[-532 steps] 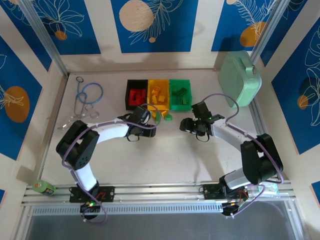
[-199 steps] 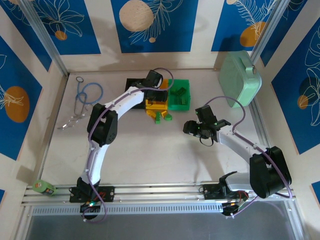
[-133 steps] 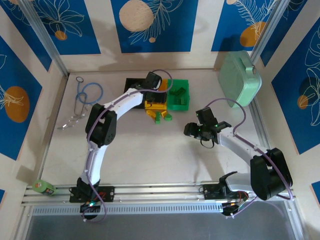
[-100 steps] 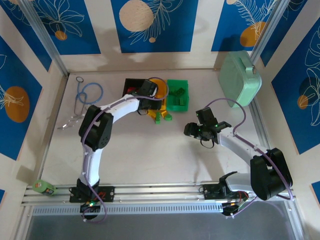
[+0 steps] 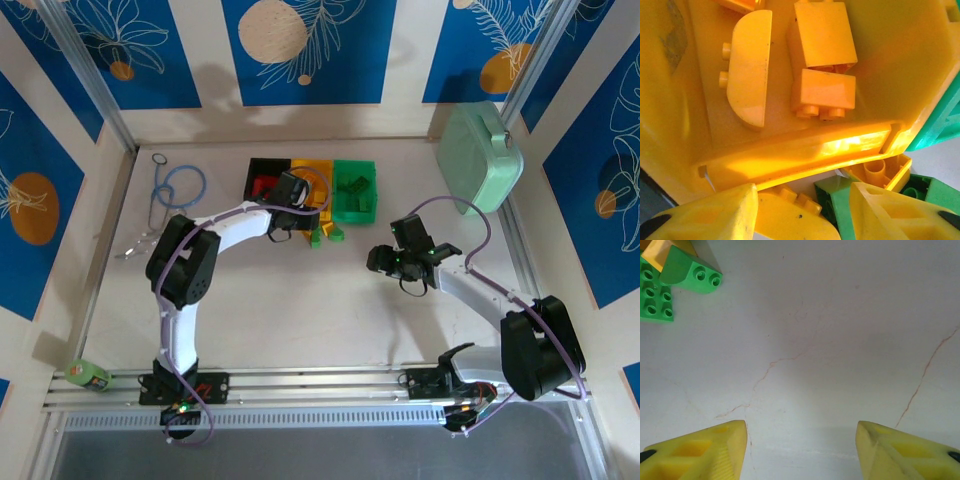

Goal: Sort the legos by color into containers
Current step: Move the lego to the center of the table.

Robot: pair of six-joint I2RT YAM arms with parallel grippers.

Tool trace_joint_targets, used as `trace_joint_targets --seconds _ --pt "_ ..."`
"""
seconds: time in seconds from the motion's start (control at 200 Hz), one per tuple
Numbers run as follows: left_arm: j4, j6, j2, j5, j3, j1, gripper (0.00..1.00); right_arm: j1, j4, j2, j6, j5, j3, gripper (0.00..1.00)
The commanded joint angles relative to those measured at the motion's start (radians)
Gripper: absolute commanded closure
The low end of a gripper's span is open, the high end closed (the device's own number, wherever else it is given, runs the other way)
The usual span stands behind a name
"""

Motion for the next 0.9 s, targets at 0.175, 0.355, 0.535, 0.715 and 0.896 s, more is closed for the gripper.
trace_joint_targets --seconds 0.175,0.355,0.535,0.715,0.896 --pt "0.055 -0.031 -0.012 0.068 -0.023 -0.007 0.49 0.007 -0.004 -0.01 0.018 0.002 -0.009 0.41" --pt "0.07 -0.047 -0.037 0.068 -0.082 -0.021 0.49 0.009 -0.001 -0.01 0.02 0.002 -0.016 0.41" --pt "0.091 -0.072 -0.082 0.05 -0.18 -0.043 0.49 0.009 0.003 -0.014 0.022 0.002 -0.027 0.41" --pt "0.077 -0.083 -0.175 -0.01 -0.315 -0.072 0.5 0.01 0.002 -0.02 0.023 0.003 -0.028 0.41" --pt "0.085 -0.117 -0.347 -0.071 -0.48 -0.073 0.5 0.01 0.005 -0.019 0.024 0.0 -0.028 0.41"
